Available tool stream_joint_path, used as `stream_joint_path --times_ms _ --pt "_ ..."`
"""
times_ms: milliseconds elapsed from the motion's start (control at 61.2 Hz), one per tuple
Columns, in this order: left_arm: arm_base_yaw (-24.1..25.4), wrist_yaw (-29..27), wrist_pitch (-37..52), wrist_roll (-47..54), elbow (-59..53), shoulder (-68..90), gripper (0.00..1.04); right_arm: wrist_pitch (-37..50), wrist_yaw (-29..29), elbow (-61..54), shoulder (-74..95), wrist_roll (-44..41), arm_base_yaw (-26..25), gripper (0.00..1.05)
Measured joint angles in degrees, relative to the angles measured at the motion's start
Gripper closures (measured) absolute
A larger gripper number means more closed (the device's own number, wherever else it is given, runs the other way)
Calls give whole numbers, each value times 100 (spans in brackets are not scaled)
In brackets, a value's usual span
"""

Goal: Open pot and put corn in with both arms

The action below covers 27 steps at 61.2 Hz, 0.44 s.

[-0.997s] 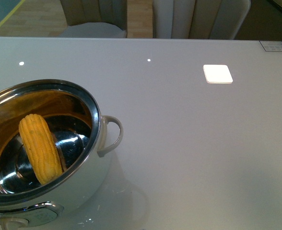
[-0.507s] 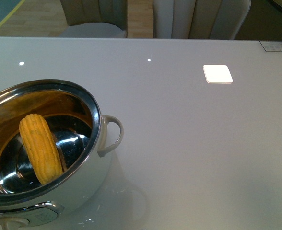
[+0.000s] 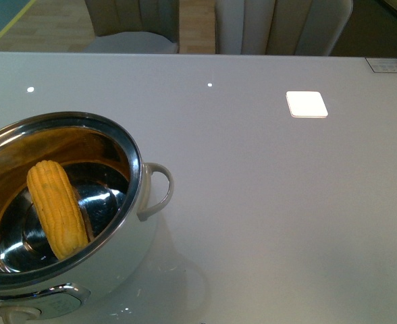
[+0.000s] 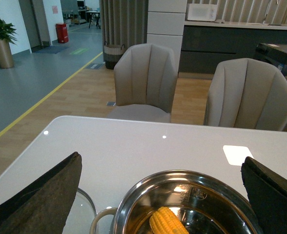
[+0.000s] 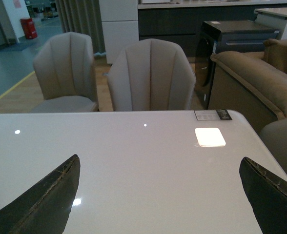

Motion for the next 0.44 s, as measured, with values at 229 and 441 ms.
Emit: stream_joint_path --times_ms 229,441 --pt "0 -2 0 0 -2 0 7 0 0 0 0 -2 0 9" --pt "0 -2 0 -2 -2 0 7 0 0 0 0 -2 0 9"
